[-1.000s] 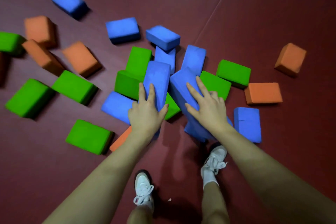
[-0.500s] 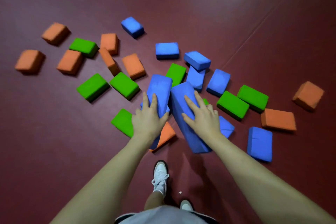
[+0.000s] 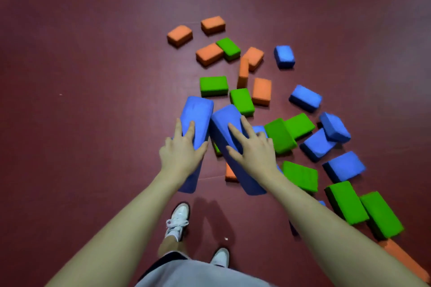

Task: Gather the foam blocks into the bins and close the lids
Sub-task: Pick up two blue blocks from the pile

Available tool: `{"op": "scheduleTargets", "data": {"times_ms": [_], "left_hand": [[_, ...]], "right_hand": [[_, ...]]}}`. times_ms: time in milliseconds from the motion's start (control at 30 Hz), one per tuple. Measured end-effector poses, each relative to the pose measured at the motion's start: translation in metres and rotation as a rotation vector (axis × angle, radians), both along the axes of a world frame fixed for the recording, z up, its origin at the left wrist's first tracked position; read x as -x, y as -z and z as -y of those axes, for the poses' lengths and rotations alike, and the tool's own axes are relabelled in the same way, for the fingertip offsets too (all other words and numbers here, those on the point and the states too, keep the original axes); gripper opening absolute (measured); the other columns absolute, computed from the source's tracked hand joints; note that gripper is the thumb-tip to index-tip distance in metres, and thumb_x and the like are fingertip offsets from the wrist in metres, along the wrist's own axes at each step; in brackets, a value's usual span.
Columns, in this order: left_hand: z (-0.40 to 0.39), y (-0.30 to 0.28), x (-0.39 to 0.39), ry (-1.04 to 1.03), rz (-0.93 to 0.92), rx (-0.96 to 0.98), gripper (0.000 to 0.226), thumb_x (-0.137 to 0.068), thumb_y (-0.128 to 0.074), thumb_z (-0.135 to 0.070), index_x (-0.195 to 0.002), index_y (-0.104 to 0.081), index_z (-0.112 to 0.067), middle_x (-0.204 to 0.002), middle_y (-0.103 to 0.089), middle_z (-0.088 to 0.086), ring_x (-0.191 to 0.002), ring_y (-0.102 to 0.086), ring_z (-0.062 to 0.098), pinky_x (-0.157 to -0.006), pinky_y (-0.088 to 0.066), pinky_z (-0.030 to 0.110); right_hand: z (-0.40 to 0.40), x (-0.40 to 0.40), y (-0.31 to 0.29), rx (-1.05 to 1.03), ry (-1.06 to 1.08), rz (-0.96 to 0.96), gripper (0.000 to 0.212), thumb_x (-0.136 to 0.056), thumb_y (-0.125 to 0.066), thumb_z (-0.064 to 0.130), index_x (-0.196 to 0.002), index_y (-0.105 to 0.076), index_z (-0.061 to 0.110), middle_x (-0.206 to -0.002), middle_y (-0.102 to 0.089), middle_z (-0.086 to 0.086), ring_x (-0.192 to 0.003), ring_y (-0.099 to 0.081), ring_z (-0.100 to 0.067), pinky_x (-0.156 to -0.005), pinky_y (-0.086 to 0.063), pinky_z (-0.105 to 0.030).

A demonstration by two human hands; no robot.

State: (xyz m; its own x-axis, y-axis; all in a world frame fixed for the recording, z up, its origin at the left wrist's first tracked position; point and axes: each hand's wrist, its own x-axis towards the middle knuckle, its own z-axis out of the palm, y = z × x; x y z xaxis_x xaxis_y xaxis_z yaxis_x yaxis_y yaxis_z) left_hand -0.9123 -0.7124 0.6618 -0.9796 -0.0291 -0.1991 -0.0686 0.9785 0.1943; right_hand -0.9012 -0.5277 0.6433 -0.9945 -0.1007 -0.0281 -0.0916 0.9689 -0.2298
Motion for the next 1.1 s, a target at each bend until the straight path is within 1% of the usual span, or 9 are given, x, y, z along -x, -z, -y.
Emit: {"op": "scheduleTargets", "data": {"times_ms": [100, 167, 333, 467, 667, 900, 1100], "left_hand": [[0.061, -0.007, -0.015, -0.127, -0.005, 0.007, 0.067, -0.093, -0.04, -0.058, -0.151, -0.017, -0.033, -0.161, -0.004, 0.001, -0.117, -0.048, 0.038, -0.087, -0.042, 0.037], [0.112, -0.012, -0.027, -0.231, -0.005, 0.002, 0.067, -0.093, -0.04, -0.058, -0.151, -0.017, -0.034, -0.161, -0.004, 0.001, -0.119, -0.047, 0.038, -0.089, -0.042, 0.038], [0.251, -0.025, -0.058, -0.511, -0.049, -0.024, 0.066, -0.093, -0.042, -0.058, -0.15, -0.019, -0.035, -0.161, -0.003, 0.001, -0.122, -0.047, 0.037, -0.093, -0.041, 0.039], [0.369, -0.034, -0.082, -0.677, -0.083, 0.012, 0.066, -0.092, -0.043, -0.057, -0.15, -0.019, -0.036, -0.161, -0.003, 0.001, -0.122, -0.047, 0.037, -0.092, -0.042, 0.039], [0.524, -0.049, -0.118, -0.918, -0.112, 0.054, 0.067, -0.093, -0.042, -0.057, -0.151, -0.018, -0.035, -0.161, -0.002, 0.002, -0.123, -0.045, 0.038, -0.093, -0.041, 0.039], [0.651, -0.057, -0.136, -1.14, -0.139, 0.077, 0.067, -0.092, -0.044, -0.058, -0.151, -0.02, -0.035, -0.161, -0.005, 0.003, -0.122, -0.046, 0.039, -0.093, -0.042, 0.04], [0.748, -0.055, -0.099, -1.27, -0.159, 0.08, 0.065, -0.092, -0.044, -0.059, -0.15, -0.023, -0.037, -0.161, -0.008, 0.004, -0.122, -0.047, 0.039, -0.093, -0.042, 0.04]], "right_hand": [[0.064, 0.012, -0.01, -0.016, -0.125, 0.021, 0.059, -0.083, -0.057, 0.049, -0.139, -0.05, 0.031, -0.152, -0.038, -0.006, -0.09, -0.058, -0.041, -0.072, -0.044, -0.042], [0.116, 0.019, -0.016, -0.034, -0.246, 0.018, 0.059, -0.087, -0.055, 0.05, -0.143, -0.043, 0.033, -0.156, -0.031, -0.005, -0.098, -0.056, -0.041, -0.077, -0.042, -0.042], [0.264, 0.038, -0.023, -0.062, -0.521, -0.004, 0.06, -0.092, -0.05, 0.051, -0.148, -0.031, 0.037, -0.16, -0.018, 0.002, -0.104, -0.052, -0.037, -0.081, -0.04, -0.038], [0.401, 0.049, -0.026, -0.046, -0.703, -0.044, 0.059, -0.094, -0.046, 0.052, -0.148, -0.028, 0.038, -0.16, -0.016, 0.005, -0.103, -0.052, -0.034, -0.081, -0.04, -0.036], [0.593, 0.047, -0.034, -0.005, -0.921, -0.094, 0.06, -0.094, -0.045, 0.053, -0.149, -0.027, 0.039, -0.16, -0.017, 0.006, -0.105, -0.052, -0.035, -0.084, -0.044, -0.037], [0.747, 0.056, -0.048, 0.037, -1.104, -0.106, 0.06, -0.095, -0.043, 0.055, -0.15, -0.024, 0.04, -0.16, -0.016, 0.008, -0.111, -0.051, -0.034, -0.085, -0.043, -0.038], [0.867, 0.105, -0.056, 0.055, -1.219, -0.151, 0.06, -0.094, -0.044, 0.054, -0.149, -0.026, 0.039, -0.16, -0.018, 0.006, -0.111, -0.052, -0.036, -0.086, -0.045, -0.039]]}}
